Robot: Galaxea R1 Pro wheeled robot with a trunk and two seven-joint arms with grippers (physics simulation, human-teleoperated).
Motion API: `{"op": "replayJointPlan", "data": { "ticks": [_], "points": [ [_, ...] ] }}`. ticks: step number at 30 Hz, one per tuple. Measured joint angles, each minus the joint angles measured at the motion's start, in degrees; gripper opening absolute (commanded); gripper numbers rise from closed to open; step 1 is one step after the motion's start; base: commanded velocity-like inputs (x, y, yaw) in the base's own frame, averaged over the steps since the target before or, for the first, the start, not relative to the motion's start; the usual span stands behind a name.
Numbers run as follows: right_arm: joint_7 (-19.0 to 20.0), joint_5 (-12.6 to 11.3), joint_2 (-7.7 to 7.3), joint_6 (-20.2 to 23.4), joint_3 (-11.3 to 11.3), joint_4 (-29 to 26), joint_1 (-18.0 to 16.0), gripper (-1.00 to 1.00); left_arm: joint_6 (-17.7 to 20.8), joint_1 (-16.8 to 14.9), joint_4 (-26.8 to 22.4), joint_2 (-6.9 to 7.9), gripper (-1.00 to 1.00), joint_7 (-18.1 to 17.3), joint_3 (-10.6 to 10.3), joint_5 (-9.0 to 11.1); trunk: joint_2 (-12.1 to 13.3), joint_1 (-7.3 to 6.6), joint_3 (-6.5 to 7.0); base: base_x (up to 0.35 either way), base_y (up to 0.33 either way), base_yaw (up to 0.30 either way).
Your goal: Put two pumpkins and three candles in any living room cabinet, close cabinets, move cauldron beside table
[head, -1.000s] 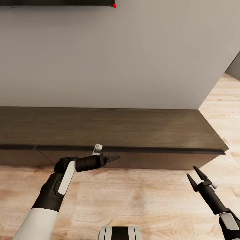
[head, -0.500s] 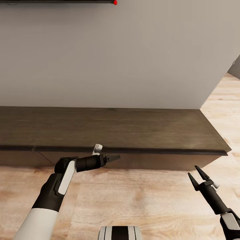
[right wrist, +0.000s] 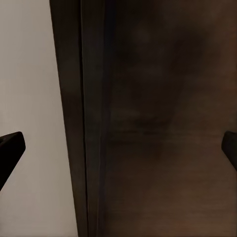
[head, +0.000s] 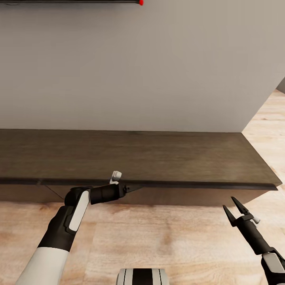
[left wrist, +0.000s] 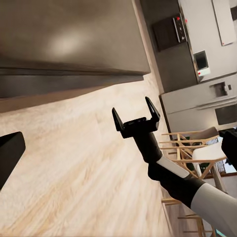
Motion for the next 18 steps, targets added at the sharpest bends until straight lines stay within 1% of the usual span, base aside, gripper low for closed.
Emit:
{"op": "replayJointPlan", "data": {
  "ticks": [18],
  "points": [
    [-0.2,0.1,0.00,0.1,0.0,0.0,0.0,1.00,0.0,0.0,0.0,0.03,1.00,0.0,0.0,0.0,0.0,0.00,0.00,0.039,0.030,0.000]
  ]
}}
